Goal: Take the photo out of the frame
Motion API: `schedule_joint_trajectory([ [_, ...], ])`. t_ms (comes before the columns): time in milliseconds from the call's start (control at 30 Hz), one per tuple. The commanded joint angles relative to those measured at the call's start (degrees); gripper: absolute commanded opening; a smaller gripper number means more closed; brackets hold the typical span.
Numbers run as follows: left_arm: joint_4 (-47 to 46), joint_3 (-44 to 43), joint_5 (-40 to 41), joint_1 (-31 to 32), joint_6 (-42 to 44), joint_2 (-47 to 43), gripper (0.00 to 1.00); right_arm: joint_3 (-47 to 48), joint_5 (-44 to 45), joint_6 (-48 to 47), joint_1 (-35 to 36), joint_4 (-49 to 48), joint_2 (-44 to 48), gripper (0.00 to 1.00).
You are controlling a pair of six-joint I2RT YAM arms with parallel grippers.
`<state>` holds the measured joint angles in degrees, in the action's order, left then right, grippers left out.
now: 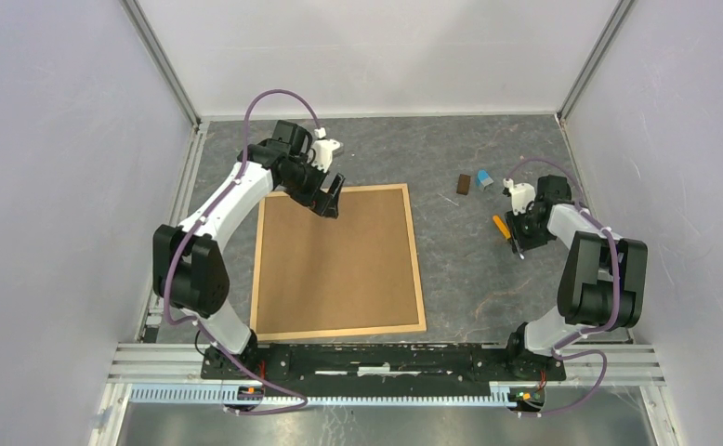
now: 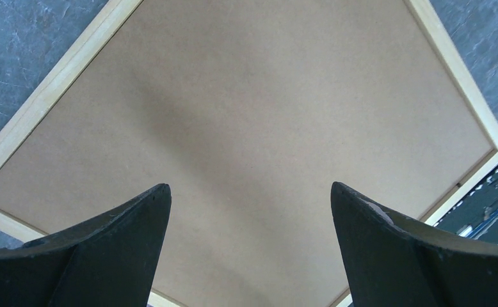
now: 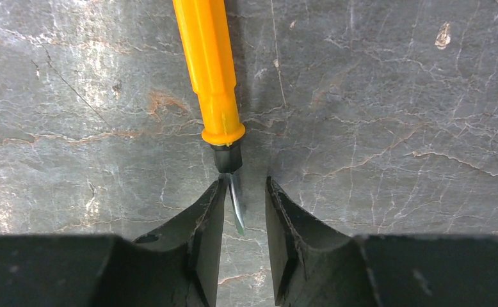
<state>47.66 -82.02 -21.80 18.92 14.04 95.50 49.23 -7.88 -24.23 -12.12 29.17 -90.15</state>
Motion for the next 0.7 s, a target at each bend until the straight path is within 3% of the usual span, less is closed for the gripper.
schedule_joint_trajectory([
  [0,1.8,-1.1,0.8,-0.1,6.7,-0.2,1.0,-0.7,0.3,0.5,-0.2,0.8,0.0,0.36],
  [233,5.1,0.0,-0.7,-0.1,11.6,0.3,1.0,2.1,-5.6,0.3,-0.3,3.3,1.3,0.51],
  [400,6.3,1.1,0.5,0.0,15.6,0.4,1.0,3.7,-11.7,-1.8,0.0,2.0,5.7,0.73],
  [500,6.3,-0.5,2.6,0.0,20.8,2.2,1.0,5.4,-15.4,-2.8,0.7,1.6,7.0,0.77],
  [667,10.0,-10.5,2.5,0.2,30.6,9.7,0.97,9.9,-18.4,-5.8,3.5,-0.4,9.6,0.81],
])
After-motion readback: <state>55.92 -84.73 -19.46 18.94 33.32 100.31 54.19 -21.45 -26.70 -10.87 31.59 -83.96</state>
